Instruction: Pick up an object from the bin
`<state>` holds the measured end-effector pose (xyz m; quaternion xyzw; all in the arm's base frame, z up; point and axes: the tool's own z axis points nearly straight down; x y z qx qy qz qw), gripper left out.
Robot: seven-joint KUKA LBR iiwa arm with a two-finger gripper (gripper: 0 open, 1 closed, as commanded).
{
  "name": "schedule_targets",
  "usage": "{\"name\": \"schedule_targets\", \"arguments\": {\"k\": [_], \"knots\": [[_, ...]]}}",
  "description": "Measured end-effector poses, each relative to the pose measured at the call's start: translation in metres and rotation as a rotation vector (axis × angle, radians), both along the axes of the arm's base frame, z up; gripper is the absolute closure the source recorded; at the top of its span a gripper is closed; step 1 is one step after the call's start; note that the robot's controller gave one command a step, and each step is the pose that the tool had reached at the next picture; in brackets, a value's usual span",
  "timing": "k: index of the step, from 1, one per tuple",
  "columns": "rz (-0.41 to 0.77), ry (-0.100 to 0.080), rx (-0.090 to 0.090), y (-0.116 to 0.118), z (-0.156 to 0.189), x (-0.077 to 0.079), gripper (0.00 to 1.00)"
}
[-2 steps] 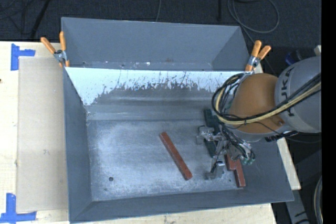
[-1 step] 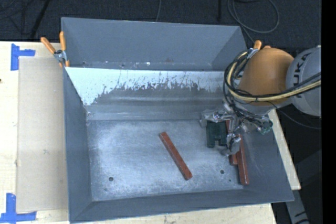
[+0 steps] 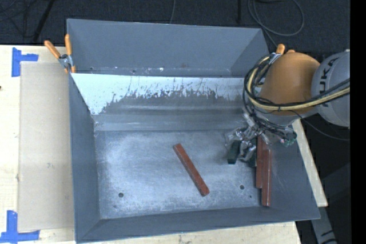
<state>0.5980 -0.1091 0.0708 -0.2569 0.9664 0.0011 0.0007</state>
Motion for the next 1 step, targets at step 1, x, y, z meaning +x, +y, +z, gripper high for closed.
{"name": "schedule_targets", "arguments": {"k": [1], "knots": [[0.046,-0.008,-0.005,-0.0272,0.1235,-0.017,1.0]]}}
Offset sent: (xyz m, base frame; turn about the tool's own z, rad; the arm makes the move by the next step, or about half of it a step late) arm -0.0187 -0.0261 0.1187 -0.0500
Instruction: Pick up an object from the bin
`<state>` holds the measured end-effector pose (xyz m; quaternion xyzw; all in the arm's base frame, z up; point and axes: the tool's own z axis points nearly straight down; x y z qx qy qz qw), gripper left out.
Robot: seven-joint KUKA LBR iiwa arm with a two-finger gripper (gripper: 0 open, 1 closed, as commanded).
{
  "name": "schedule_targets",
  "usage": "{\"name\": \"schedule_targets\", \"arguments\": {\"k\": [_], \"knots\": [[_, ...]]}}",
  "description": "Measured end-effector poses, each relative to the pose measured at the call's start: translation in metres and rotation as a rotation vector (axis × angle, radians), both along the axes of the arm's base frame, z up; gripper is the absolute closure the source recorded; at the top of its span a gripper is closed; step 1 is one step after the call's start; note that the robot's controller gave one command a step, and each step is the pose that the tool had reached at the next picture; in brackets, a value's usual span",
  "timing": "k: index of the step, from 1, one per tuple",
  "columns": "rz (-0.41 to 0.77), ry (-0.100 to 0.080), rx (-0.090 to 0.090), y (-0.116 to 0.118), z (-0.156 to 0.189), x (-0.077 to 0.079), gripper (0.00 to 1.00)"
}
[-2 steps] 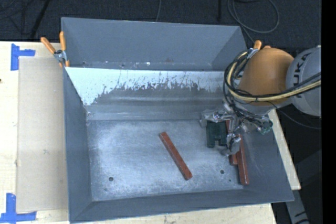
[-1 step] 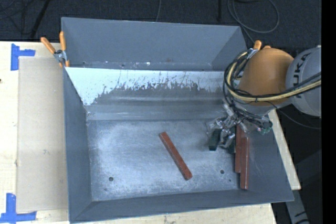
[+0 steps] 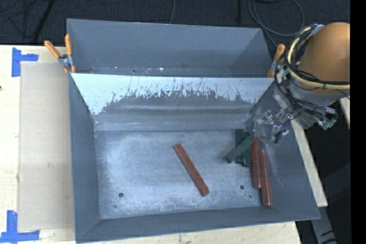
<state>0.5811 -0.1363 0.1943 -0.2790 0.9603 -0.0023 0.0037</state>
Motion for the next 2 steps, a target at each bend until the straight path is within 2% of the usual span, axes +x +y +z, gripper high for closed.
{"name": "schedule_targets", "arguments": {"k": [1,2], "knots": [[-0.001,0.007,0.004,0.001,-0.005,-0.001,0.0],[-0.584,0.013,0.005,0.04,-0.103,-0.015,0.0]]}}
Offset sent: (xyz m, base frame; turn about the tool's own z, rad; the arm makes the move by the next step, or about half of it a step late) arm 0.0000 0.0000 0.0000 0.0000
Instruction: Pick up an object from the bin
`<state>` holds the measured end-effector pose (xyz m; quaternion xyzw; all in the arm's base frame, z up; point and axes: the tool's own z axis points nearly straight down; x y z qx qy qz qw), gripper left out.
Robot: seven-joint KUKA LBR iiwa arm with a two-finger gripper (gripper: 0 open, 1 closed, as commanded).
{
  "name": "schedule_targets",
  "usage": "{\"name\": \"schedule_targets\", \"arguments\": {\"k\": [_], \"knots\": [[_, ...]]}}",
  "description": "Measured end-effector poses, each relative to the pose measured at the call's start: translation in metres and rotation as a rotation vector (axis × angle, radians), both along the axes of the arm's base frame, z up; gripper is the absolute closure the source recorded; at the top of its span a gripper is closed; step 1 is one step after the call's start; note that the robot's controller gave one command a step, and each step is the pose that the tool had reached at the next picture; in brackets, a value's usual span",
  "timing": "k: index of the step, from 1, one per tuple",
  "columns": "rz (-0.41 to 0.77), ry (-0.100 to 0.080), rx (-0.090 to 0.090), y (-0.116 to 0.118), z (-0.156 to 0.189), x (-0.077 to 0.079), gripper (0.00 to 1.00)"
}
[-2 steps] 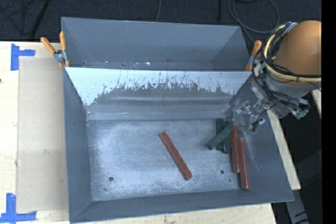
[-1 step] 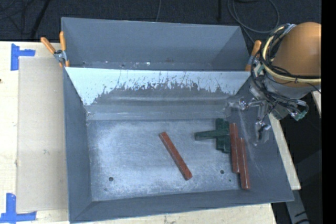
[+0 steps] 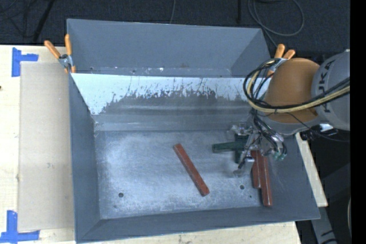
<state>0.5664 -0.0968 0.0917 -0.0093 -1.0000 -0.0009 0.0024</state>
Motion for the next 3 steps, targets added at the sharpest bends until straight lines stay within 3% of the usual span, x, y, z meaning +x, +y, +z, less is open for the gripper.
{"name": "schedule_targets", "arguments": {"k": [1,2,3], "knots": [[0.065,-0.007,-0.002,-0.0106,-0.0231,0.0337,0.0],[0.067,-0.005,-0.001,-0.0099,-0.0223,0.0332,1.0],[0.067,-0.005,-0.001,-0.0099,-0.0222,0.0333,0.0]]}}
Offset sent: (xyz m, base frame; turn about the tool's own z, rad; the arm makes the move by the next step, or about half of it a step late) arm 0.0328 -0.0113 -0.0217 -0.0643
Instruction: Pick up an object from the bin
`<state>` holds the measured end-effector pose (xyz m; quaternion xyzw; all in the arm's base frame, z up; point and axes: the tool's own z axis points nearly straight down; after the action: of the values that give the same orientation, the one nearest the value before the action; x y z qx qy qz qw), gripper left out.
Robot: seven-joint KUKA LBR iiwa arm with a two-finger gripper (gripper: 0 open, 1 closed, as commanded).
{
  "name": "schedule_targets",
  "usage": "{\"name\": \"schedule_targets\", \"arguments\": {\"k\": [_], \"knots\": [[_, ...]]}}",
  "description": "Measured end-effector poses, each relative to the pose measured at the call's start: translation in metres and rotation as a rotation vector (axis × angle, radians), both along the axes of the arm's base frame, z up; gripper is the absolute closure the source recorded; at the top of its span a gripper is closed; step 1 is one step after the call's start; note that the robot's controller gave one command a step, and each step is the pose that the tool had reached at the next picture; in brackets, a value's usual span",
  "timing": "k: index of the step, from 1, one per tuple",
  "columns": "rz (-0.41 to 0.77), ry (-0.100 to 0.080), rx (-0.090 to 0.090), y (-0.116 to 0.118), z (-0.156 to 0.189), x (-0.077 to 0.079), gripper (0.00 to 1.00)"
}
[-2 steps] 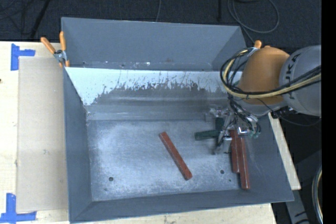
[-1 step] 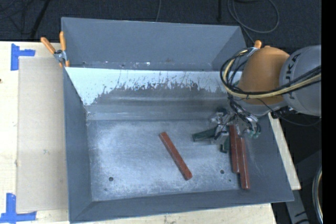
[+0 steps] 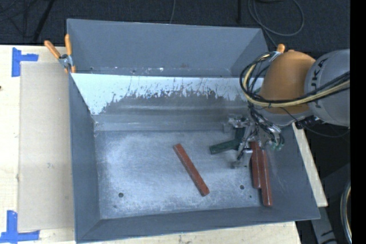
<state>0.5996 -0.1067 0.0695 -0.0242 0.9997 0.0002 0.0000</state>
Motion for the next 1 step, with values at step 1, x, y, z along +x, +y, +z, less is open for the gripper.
{"name": "schedule_targets", "arguments": {"k": [1], "knots": [[0.001,0.0,0.0,0.0001,0.0,0.0,1.0]]}}
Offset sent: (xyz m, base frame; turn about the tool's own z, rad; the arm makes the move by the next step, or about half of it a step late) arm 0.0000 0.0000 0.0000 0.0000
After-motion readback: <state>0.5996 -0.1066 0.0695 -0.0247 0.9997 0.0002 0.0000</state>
